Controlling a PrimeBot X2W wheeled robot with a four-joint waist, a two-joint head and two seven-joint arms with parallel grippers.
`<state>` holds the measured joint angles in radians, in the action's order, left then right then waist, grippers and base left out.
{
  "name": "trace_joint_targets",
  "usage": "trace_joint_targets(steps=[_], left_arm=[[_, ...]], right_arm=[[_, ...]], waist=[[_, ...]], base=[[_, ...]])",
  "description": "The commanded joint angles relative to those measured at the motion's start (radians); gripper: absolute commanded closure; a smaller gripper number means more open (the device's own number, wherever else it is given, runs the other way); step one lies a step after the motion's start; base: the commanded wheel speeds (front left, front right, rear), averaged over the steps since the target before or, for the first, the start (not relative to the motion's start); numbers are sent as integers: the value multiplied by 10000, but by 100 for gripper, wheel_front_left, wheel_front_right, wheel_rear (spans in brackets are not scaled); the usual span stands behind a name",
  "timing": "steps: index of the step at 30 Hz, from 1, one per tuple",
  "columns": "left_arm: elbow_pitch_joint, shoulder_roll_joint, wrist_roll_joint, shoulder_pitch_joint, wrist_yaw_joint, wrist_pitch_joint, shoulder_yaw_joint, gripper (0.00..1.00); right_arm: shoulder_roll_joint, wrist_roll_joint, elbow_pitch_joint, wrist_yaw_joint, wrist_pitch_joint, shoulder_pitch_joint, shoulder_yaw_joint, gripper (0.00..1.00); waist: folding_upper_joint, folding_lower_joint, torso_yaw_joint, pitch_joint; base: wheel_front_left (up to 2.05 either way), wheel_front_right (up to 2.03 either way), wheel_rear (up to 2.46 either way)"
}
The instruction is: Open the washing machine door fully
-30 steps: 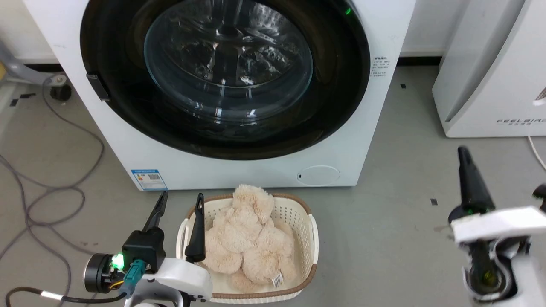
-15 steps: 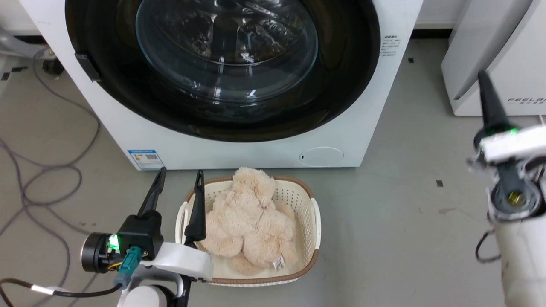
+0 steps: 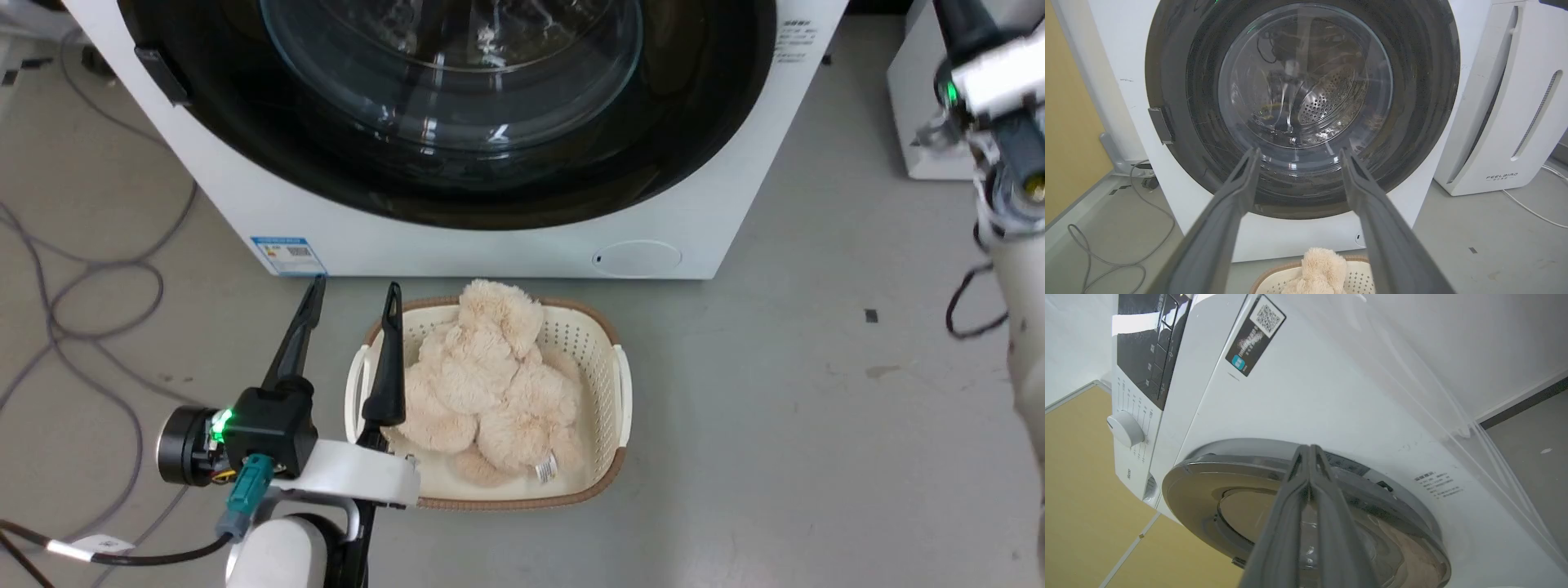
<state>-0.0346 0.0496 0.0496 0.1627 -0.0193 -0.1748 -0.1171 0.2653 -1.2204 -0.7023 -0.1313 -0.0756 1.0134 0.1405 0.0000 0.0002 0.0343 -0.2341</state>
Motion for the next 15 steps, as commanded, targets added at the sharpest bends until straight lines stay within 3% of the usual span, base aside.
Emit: trace_joint_targets(steps=[1,15], left_arm=[[-67,20,72,192,-73,-101,-33,0],[-275,11,257,566,-204,-394,-259,0]], right_arm=[[108,-305,-349,2,-197,540,193,100],[155,-856,-3073,3,-2504,3831,2334,100]], waist=[[0,-2,73,-125],[0,-2,302,-842]], base=[[0,0,0],[0,0,0]])
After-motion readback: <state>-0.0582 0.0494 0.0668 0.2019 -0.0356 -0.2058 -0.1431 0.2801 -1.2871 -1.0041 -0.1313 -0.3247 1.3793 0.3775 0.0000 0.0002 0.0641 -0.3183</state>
